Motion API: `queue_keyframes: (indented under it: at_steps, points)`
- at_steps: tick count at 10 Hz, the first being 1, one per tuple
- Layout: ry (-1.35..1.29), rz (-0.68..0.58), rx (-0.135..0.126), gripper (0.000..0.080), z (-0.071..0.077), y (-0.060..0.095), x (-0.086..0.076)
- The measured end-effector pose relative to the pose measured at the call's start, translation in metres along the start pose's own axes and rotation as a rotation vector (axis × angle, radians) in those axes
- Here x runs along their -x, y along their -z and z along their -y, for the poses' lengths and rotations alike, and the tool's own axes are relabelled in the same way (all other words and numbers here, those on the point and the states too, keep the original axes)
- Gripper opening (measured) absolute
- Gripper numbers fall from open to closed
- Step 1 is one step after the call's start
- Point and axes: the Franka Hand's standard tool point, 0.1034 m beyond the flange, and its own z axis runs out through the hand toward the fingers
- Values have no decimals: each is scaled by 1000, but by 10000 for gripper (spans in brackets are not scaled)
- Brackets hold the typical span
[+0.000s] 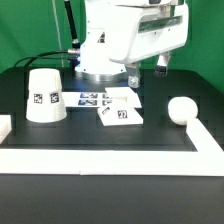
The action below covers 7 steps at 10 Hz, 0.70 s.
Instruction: Assemble lamp
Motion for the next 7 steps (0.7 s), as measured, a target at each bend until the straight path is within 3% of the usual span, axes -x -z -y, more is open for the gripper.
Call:
queue_keyframes:
  at_steps: [7]
  points:
    - [-8, -1, 0, 699, 0, 0, 1]
